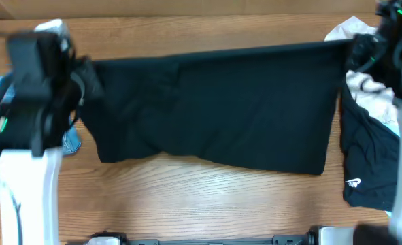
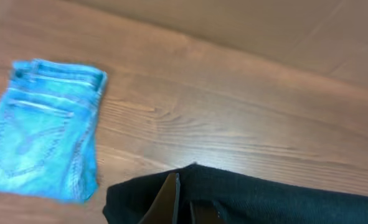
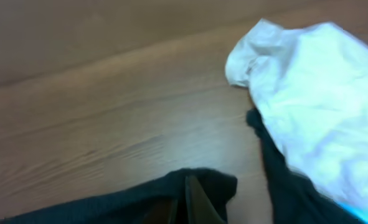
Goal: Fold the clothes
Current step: 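Lift the near edge with both grippers and fold it away over the shirt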
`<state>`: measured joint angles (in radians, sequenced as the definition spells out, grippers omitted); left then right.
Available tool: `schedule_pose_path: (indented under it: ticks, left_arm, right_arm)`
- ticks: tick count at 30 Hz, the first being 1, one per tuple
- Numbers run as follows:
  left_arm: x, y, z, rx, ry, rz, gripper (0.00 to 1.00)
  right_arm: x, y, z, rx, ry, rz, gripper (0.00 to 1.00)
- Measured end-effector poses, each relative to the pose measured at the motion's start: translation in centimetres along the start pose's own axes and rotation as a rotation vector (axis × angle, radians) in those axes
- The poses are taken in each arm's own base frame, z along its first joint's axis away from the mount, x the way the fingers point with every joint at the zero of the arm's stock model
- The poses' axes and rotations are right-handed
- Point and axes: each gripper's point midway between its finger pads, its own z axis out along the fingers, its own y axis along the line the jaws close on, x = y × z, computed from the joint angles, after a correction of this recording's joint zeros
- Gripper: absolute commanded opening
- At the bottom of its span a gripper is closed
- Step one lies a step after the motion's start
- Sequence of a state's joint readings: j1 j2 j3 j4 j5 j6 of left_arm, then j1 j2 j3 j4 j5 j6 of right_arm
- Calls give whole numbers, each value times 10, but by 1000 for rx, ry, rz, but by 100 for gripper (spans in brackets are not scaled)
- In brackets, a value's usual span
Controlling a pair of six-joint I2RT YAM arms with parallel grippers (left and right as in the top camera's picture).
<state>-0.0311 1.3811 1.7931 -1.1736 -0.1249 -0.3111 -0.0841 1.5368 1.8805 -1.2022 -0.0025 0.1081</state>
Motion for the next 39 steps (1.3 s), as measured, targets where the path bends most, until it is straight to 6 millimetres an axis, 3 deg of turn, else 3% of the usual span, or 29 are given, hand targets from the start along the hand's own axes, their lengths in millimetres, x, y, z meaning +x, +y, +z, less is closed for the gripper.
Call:
schedule_pose_path:
  ticks: [3,6,8,10,11,13,16,19,20,21,22,25,27,33,36,39]
  left_arm:
    - [-21,-14,65,-5,-8,21,4]
    - [-57,-30,122,18,-121,19,4]
    - [-78,-35,144,36,-188,19,4]
    - [-104,-37,146,56,-249,11,4]
    - [-119,-37,138,71,-284,5,4]
    - [-156,-37,104,109,-378,-5,4]
    - [-207,-32,22,160,-545,-8,4]
    - [-217,-28,-48,183,-621,20,4]
    - [-215,-28,-55,185,-621,26,4]
    - [-206,-27,-73,190,-605,41,4]
    - [-196,-26,-77,190,-572,48,4]
    - [-152,-22,-58,175,-377,63,4]
    - [-119,-18,-26,155,-204,71,4]
    - [-2,-10,119,83,367,75,4]
    - [63,-2,176,47,609,74,4]
    - [122,6,206,16,809,77,4]
  right_arm:
    - [-16,6,63,-27,3,-4,4]
    - [-40,13,111,-62,-62,11,4]
    - [-50,18,126,-85,-99,34,4]
    - [-61,24,120,-108,-130,53,4]
    - [-72,27,110,-117,-157,56,4]
    - [-103,37,77,-145,-246,50,4]
    - [-142,50,10,-184,-388,32,4]
    - [-147,50,-42,-186,-441,19,4]
    - [-143,48,-55,-176,-441,17,4]
    - [-136,45,-60,-161,-423,18,4]
    - [-126,40,-62,-139,-386,21,4]
    - [-93,29,-42,-81,-238,29,4]
    - [-68,21,-12,-41,-112,32,4]
    - [30,-3,101,70,295,36,4]
    - [77,-17,137,111,424,38,4]
    - [119,-28,154,141,528,38,4]
